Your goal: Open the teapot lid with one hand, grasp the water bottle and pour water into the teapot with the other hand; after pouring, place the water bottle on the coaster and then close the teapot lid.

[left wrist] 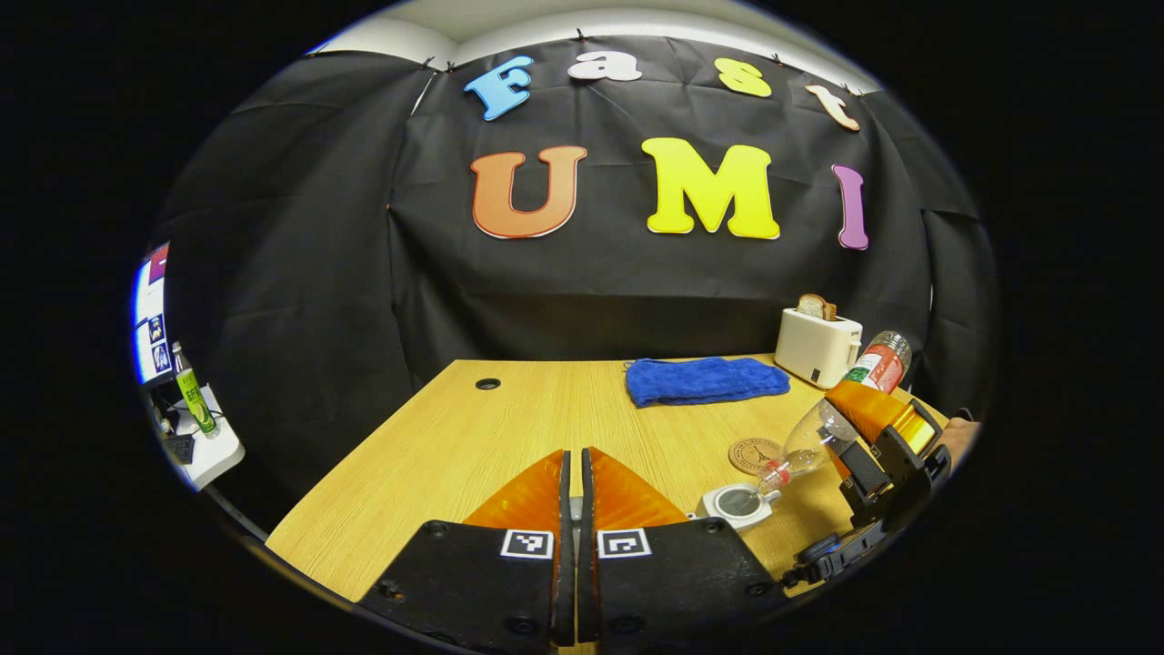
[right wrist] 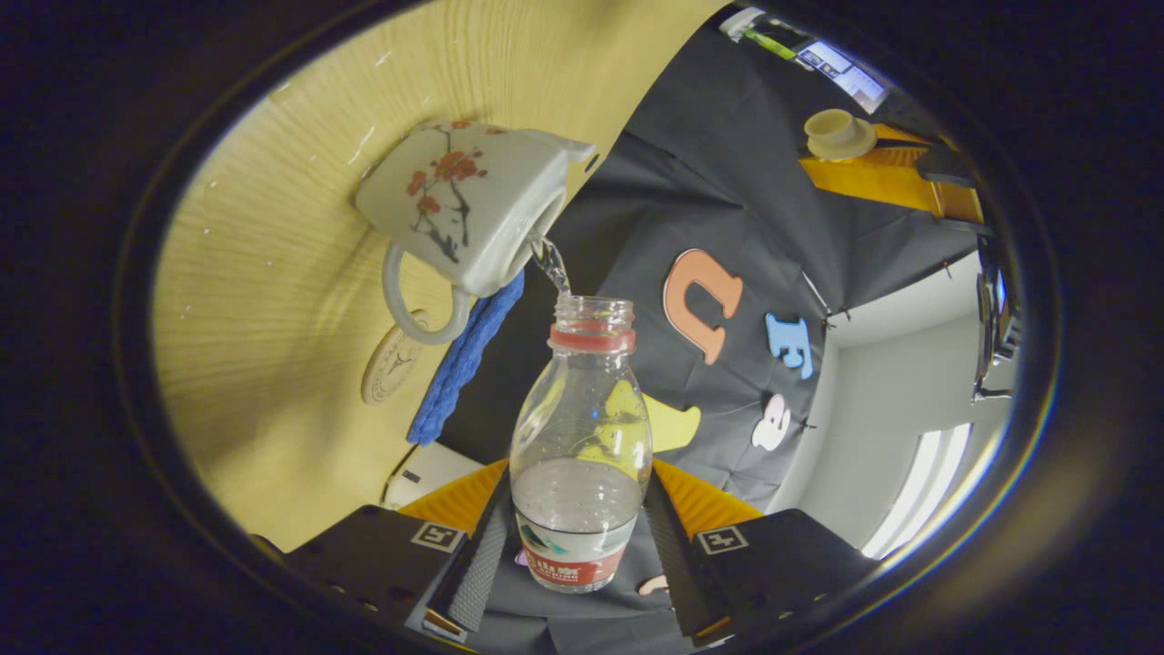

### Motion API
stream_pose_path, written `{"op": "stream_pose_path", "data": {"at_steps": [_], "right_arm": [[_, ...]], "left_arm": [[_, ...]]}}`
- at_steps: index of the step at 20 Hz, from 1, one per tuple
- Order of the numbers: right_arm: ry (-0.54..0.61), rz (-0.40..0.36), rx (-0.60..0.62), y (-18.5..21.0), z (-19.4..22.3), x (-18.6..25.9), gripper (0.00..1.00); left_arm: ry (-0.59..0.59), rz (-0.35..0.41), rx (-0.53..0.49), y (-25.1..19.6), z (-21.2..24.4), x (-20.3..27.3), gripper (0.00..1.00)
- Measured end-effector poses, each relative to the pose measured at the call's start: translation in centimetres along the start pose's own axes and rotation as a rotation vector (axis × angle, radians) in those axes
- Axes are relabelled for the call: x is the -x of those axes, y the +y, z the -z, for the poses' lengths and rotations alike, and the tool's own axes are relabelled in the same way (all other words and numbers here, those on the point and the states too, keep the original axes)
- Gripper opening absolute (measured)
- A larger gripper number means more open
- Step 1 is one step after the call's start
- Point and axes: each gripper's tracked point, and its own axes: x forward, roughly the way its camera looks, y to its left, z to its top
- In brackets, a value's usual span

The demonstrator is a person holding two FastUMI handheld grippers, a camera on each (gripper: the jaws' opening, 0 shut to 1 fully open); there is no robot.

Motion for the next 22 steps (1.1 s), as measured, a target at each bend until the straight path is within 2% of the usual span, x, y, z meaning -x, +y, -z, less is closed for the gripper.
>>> {"op": "stream_pose_path", "data": {"at_steps": [7,9,12,20,22], "right_arm": [[-0.015,0.028,0.04,-1.0,0.2,-0.2,0.77],[-0.014,0.037,0.054,-1.4,0.4,-0.2,0.8],[-0.015,0.033,0.053,-1.5,0.6,-0.2,0.77],[-0.027,0.048,0.1,-2.8,0.5,-0.4,0.79],[-0.032,0.046,0.108,-3.0,0.4,-0.6,0.77]], "left_arm": [[0.007,0.002,-0.001,-0.2,0.1,-0.1,0.04],[0.008,0.003,0.0,-0.2,0.2,0.0,0.04],[0.009,0.002,-0.003,-0.2,0.3,-0.1,0.04],[0.013,0.01,-0.002,-0.2,0.4,-0.1,0.04],[0.015,0.007,-0.006,-0.2,0.5,-0.1,0.04]]}}
